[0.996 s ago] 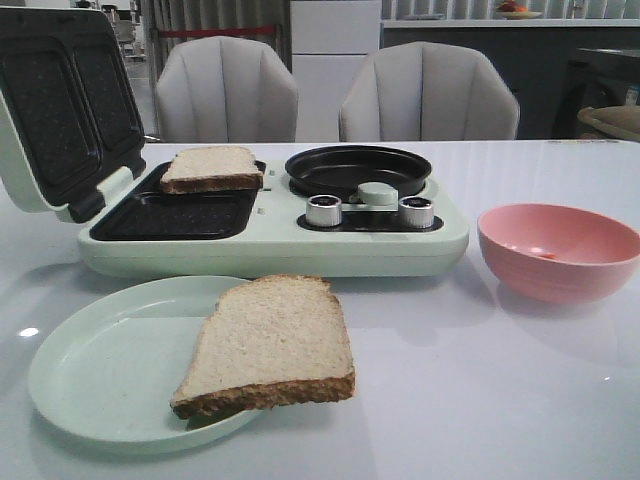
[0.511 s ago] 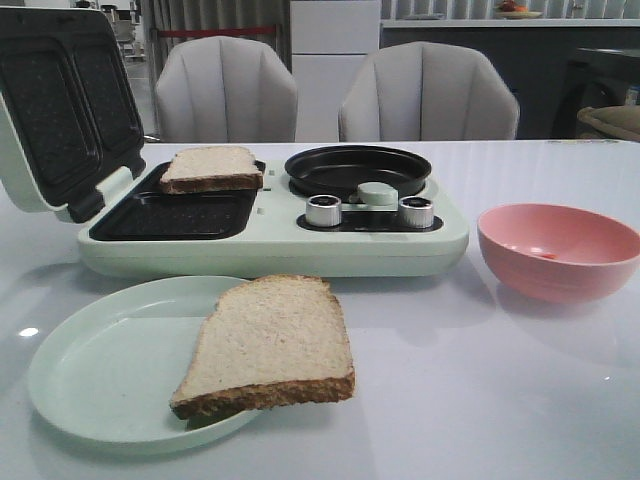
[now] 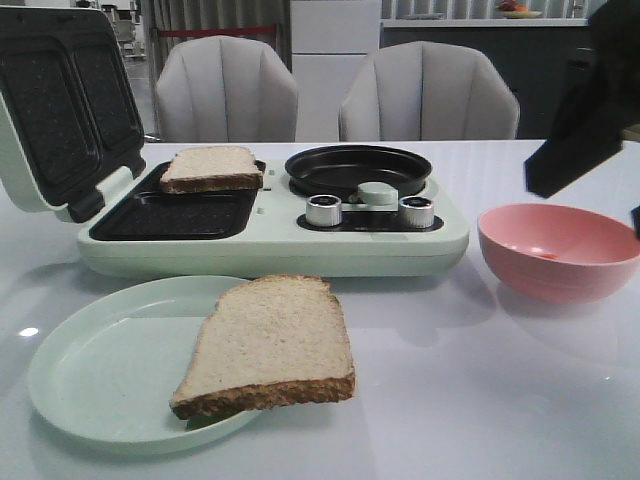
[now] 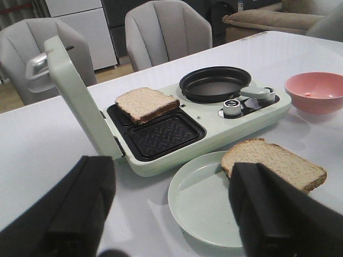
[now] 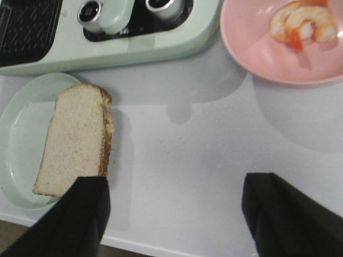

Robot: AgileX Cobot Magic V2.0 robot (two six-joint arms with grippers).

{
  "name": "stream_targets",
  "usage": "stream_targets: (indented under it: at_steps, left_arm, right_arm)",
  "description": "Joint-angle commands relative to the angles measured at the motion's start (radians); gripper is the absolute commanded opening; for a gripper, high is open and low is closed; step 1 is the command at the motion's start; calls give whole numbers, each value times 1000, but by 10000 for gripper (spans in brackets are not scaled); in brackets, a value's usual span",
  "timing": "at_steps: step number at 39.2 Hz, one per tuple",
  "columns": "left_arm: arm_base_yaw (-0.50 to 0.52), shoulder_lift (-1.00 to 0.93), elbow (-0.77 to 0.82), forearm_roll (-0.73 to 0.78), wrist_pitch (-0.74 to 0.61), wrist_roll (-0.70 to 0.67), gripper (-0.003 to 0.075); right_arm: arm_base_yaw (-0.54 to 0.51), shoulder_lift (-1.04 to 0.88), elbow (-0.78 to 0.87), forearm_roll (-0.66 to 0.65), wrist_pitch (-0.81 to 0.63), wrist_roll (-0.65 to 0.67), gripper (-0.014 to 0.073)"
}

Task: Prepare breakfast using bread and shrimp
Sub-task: 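Reach the right gripper to the remaining bread slice and grasp it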

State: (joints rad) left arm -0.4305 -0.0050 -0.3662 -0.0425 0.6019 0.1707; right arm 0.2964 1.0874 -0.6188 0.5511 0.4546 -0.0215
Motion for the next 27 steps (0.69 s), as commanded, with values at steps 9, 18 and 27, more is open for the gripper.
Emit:
stream_targets:
  at_steps: [9,18,27]
  left_arm:
    - [2,-14,-25,-13,-80,-10,512]
    - [2,-14,-25,-13,-80,-10,513]
    - [2,-14,-25,-13,-80,-10,512]
  right_arm:
    - [47,274,-120,323,-4,-231,605]
    - [47,438,-150,773,35,-663,605]
    - [46,592,-150,1185,163,-1047,605]
